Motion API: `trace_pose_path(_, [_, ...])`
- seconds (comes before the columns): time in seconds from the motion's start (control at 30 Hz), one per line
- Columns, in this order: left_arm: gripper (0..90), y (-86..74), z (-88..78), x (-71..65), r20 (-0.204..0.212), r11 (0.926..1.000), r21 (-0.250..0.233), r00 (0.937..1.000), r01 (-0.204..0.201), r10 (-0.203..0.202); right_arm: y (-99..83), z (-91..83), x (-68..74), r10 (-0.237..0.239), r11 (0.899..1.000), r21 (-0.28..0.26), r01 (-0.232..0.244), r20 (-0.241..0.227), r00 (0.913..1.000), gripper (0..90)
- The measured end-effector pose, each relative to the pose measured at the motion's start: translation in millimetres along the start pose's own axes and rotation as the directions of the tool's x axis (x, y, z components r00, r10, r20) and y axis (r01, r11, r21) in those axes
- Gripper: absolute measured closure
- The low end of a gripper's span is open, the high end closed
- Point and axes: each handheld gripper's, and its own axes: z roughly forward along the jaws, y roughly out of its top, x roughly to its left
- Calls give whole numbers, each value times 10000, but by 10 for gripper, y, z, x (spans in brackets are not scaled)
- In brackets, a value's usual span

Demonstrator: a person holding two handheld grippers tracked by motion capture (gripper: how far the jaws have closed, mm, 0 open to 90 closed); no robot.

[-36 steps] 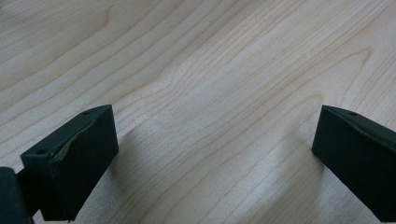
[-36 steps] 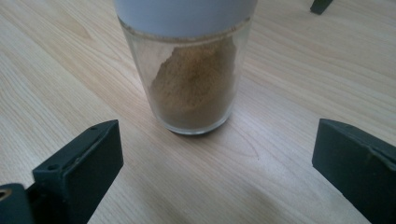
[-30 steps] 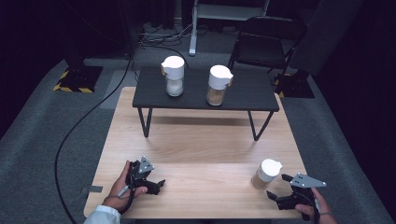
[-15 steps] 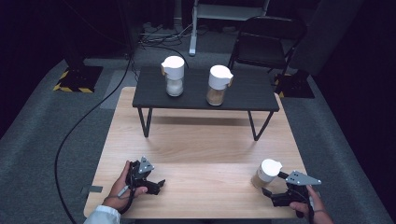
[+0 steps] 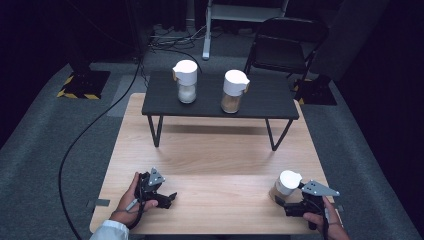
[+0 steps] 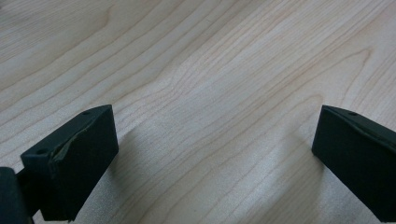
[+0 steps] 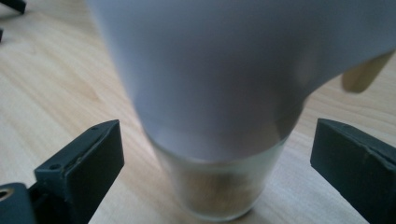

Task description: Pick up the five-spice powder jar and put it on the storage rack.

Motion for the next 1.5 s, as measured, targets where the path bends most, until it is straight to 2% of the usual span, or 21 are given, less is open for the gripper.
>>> trace_pose_path(0.17, [0, -1, 1, 0, -5, 10000, -12, 10000, -17, 17, -70, 24, 29, 621, 9966, -543, -615, 103, 9980, 82])
trace_pose_path(0.23, [0, -1, 1, 0, 5, 10000, -7, 10000, 6, -6, -90, 39, 64, 681, 9952, -718, -662, 251, 9974, 136])
trace_pose_path(0.33, [0, -2, 1, 0, -1, 10000, -13, 10000, -2, 2, -127, 40, 68, 842, 9911, -1042, -822, 150, 9963, 184])
trace_pose_path(0.4, [0, 0, 0, 0, -7, 10000, 0, 10000, -8, 8, -129, 45, 61, 793, 9913, -1050, -792, -32, 9968, 234])
trace_pose_path(0.5, [0, -1, 0, 1, -5, 10000, -9, 10000, -18, 18, -135, 50, 99, 616, 9921, -1103, -597, 134, 9980, 272])
trace_pose_path(0.57, [0, -1, 1, 0, -5, 10000, -11, 10000, -17, 17, -136, 51, 106, 559, 9924, -1106, -538, 154, 9983, 279])
trace_pose_path(0.73, [0, -2, 1, 0, 2, 10000, -13, 10000, 6, -6, -117, 35, 179, 11, 9938, -1111, 46, 506, 9987, 297])
trace_pose_path(0.9, [0, -1, 0, -1, -2, 10000, -4, 10000, 9, -9, -87, 29, 199, -158, 9942, -1057, 210, 496, 9986, 299])
trace_pose_path(1.1, [0, -2, 1, -1, 2, 10000, -11, 10000, 14, -14, -39, 17, 220, -110, 9918, -1266, 161, 413, 9991, 299])
trace_pose_path(1.17, [0, -1, 0, -1, -1, 10000, -5, 10000, 14, -14, -30, 6, 217, 37, 9903, -1392, 13, 356, 9994, 299])
trace_pose_path(1.37, [0, -2, 0, -2, -18, 10000, -14, 10000, -10, 10, 55, -42, 254, 33, 9897, -1430, 40, 509, 9987, 299])
trace_pose_path(1.43, [0, -2, 0, -2, -7, 10000, -9, 10000, 2, -2, 73, -73, 240, 192, 9886, -1500, -128, 417, 9989, 299])
trace_pose_path(1.5, [0, -1, 0, -1, -4, 10000, -8, 10000, 0, 0, 106, -97, 267, 77, 9892, -1464, 6, 560, 9984, 299])
